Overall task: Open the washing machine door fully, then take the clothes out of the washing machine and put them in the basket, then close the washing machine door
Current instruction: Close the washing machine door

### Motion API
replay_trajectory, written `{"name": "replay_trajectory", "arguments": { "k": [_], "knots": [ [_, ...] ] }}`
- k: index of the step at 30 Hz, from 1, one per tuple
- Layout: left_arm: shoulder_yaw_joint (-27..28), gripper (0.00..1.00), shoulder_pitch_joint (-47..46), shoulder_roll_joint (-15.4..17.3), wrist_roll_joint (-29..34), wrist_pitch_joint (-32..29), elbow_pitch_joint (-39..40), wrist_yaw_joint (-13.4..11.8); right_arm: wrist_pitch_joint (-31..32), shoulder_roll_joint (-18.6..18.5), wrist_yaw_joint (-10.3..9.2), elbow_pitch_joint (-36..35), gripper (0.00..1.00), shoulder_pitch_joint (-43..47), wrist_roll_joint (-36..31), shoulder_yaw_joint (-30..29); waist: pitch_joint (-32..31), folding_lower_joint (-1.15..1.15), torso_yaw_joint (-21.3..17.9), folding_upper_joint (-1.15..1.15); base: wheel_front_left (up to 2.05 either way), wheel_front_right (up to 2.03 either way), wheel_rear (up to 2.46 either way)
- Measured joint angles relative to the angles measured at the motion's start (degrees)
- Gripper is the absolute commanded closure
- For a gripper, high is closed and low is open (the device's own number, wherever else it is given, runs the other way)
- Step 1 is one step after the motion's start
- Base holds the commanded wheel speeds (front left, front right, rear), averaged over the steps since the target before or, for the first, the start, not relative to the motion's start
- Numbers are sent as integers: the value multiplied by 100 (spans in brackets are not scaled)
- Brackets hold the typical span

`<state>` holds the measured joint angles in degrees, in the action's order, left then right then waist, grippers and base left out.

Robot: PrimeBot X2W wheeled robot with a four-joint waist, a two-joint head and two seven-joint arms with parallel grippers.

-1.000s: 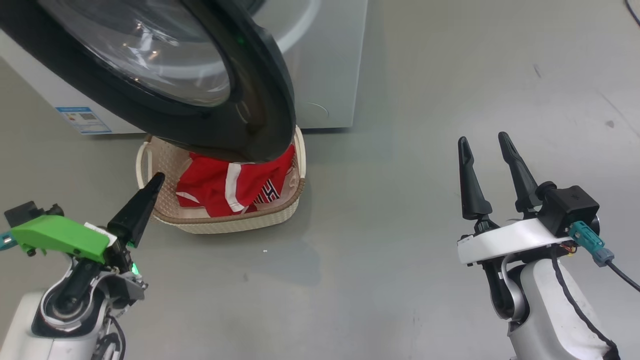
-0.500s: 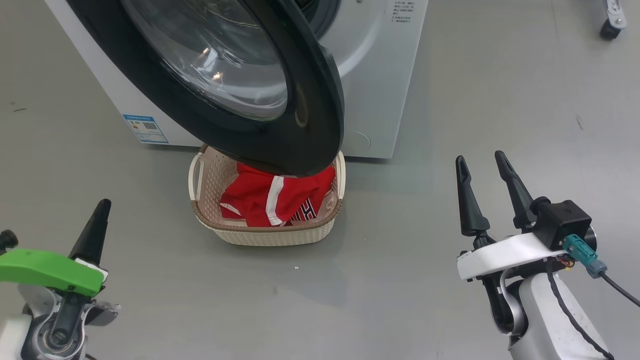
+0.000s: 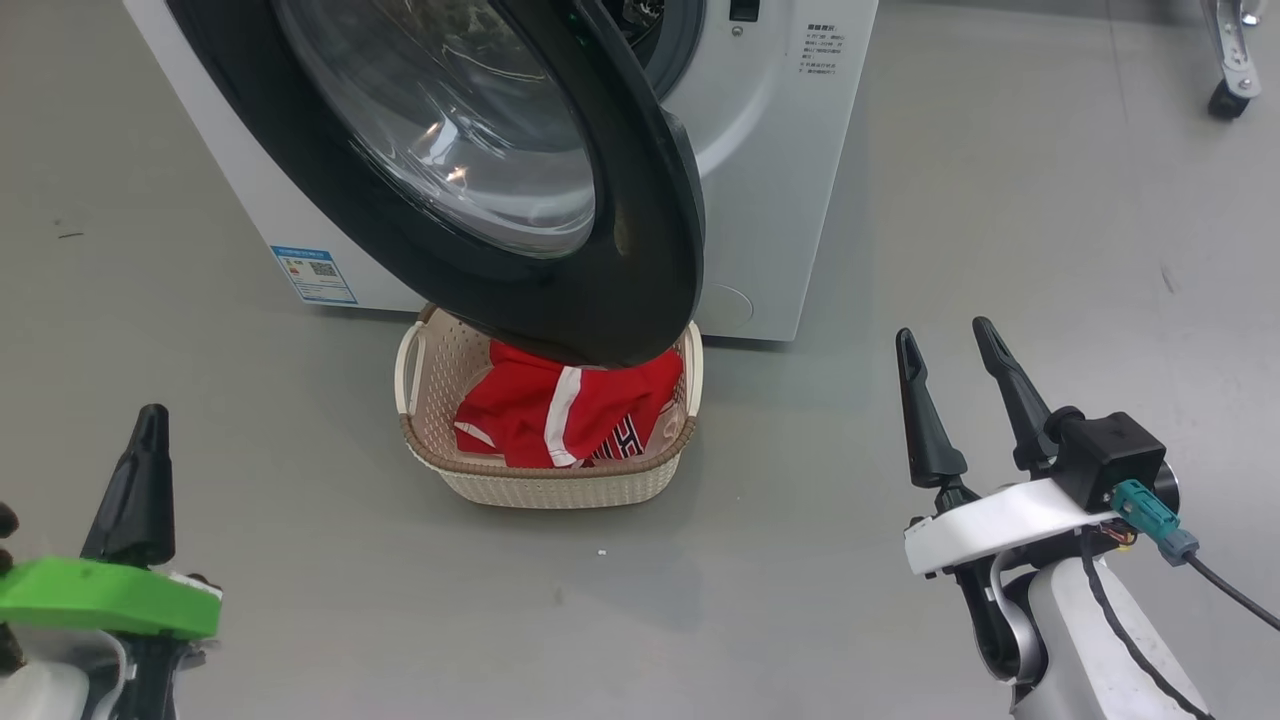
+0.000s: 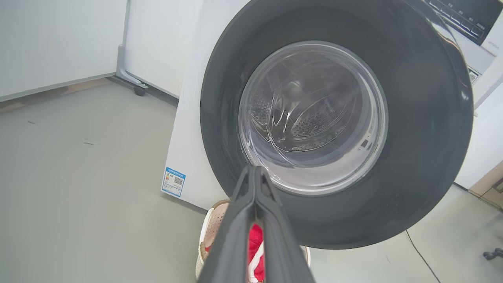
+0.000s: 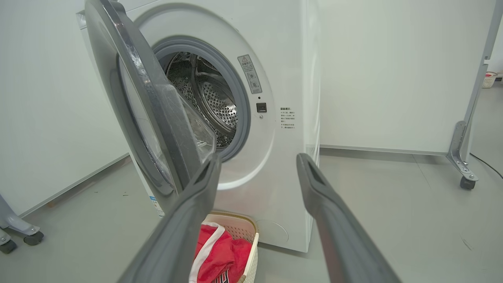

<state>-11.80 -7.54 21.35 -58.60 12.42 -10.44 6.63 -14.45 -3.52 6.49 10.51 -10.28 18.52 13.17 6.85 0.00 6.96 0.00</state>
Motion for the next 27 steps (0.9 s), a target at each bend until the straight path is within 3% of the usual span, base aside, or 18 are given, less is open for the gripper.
{"name": "replay_trajectory", "arguments": {
  "k": [8,14,15,16,17,27],
  "knots": [
    [-164,100,168,157,1095,229,-19,-21,0,1,1,30,0,30,0,1,-80,0,-27,0,0,0,0],
    [-157,100,213,130,1588,229,57,-131,0,3,16,33,0,53,1,15,-119,0,-33,0,0,0,0],
    [-158,58,215,126,1702,229,74,-157,0,4,18,34,0,60,1,15,-125,0,-32,0,0,0,0],
    [-158,23,218,127,1859,227,97,-188,0,4,18,34,0,67,1,15,-130,0,-31,0,0,0,0],
    [-147,0,224,122,1961,227,136,-207,0,5,18,34,0,77,1,18,-135,0,-30,0,0,0,0],
    [68,0,290,-182,2514,227,414,-282,0,12,19,35,0,138,1,19,-150,0,-16,0,0,0,0]
  ]
}}
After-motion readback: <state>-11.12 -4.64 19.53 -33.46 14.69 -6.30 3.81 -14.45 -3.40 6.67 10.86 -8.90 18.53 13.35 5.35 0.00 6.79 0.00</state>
